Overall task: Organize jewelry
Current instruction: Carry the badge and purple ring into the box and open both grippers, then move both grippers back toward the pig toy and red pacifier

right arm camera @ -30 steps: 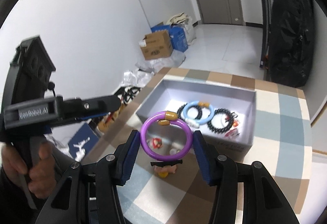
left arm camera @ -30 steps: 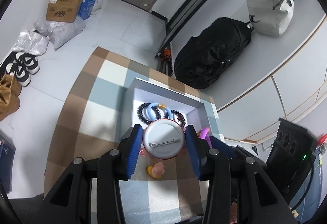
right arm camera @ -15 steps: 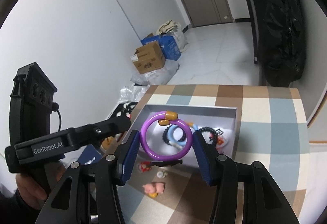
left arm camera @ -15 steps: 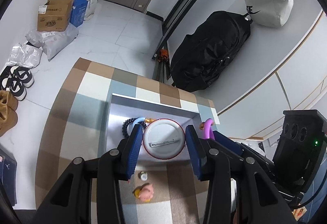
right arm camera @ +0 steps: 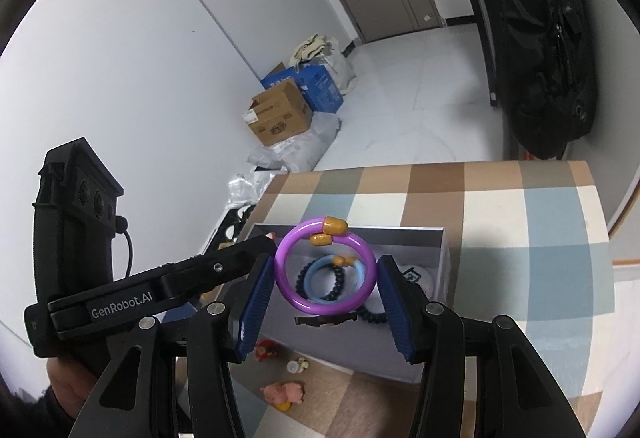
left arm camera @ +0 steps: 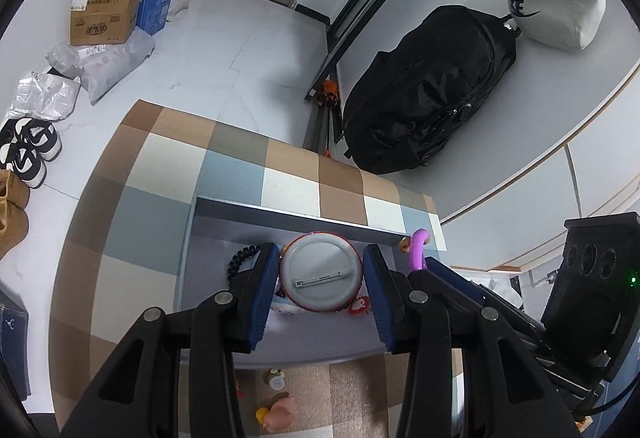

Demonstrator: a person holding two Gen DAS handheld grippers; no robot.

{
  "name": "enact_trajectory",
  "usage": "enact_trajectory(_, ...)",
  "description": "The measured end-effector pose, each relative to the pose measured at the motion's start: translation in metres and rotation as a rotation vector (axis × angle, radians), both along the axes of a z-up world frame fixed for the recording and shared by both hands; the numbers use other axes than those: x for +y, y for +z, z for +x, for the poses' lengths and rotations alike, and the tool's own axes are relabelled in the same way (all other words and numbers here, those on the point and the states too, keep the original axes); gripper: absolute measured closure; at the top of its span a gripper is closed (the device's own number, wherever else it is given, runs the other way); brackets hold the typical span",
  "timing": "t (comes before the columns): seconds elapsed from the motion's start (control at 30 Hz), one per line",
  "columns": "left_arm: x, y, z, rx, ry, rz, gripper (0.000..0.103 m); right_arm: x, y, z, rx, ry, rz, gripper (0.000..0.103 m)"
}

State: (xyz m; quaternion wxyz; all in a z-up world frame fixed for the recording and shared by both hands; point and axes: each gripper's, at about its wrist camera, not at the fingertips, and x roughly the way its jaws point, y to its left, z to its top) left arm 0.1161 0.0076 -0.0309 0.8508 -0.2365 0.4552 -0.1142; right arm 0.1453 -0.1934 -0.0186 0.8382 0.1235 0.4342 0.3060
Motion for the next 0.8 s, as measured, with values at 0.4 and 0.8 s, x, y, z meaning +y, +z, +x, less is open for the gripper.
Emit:
enact_trajectory(0.4, 0.011, -0.012, 0.011, 0.056, 0.003, -0.181, 0.037, -0.007, -0.003, 0.008, 0.038, -0.045, 0.015, 0.040)
enact_trajectory(0.8, 0.013, 0.002, 0.002, 0.025, 0.002, -0.155, 0.030, -0.029, 0.004, 0.009, 0.045, -0.126, 0.072, 0.017)
